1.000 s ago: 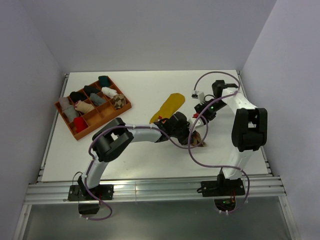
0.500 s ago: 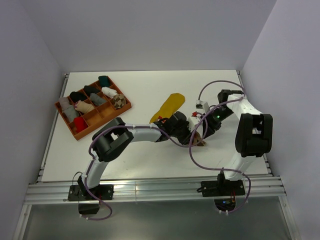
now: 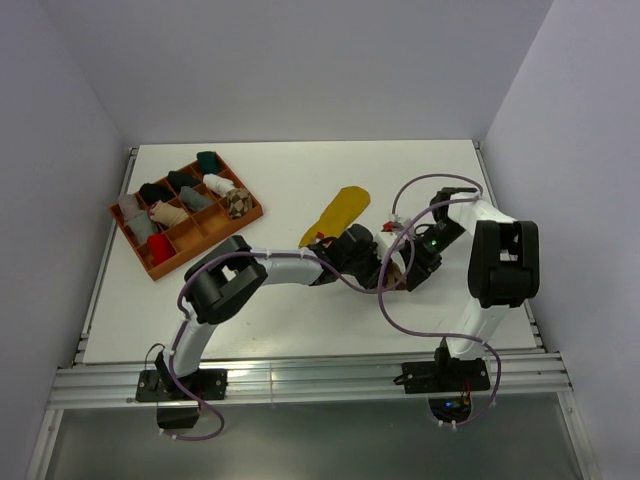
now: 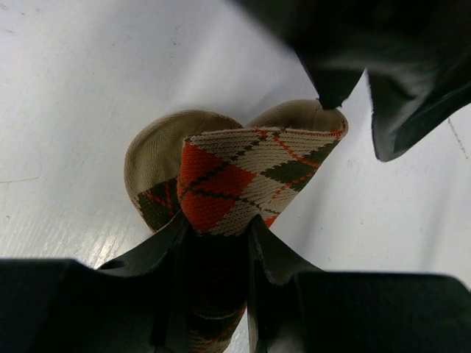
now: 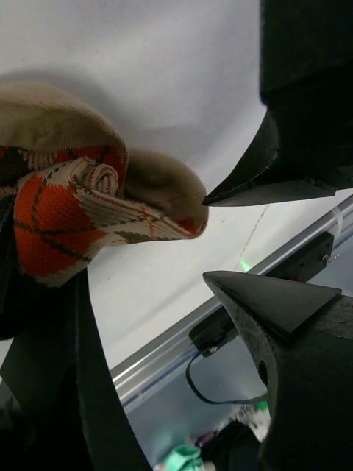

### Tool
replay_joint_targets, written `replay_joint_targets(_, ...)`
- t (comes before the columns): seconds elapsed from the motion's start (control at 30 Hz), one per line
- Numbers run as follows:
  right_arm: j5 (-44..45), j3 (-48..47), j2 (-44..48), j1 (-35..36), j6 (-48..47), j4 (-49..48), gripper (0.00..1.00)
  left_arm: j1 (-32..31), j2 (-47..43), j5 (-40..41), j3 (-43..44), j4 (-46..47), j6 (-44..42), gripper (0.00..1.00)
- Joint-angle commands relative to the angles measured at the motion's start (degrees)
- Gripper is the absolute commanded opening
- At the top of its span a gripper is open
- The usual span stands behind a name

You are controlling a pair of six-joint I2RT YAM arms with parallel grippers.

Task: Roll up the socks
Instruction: Roll the sock at the center of the board.

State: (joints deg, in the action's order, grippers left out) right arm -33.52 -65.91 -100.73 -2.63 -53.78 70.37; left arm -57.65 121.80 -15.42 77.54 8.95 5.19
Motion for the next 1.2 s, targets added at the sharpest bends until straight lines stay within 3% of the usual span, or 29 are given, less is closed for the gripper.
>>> replay_joint_targets(0.0, -0.8, -1.5, -2.5, 0.4, 2.4, 1.5, 0.48, 0.0, 1.0, 5.9, -3.3, -3.9, 1.0, 0.0)
replay_joint_targets(0.37, -4.4, -9.5, -10.2, -4.7, 12.3, 3.7, 0.56, -1.9, -0.3, 18.4, -5.6, -0.6, 2.6, 0.0)
replay_joint_targets(0.67, -4.6, -7.7, -11.7, -8.4, 21.9, 2.9, 0.61, -3.3, -0.9, 23.3, -6.2, 1.7, 3.0, 0.0)
replay_joint_targets(1.17, -8.0, -13.2, -18.4, -9.5, 35.8, -0.9, 0.59, -6.5, -1.6, 30.3, -8.2, 7.8, 2.3, 0.0)
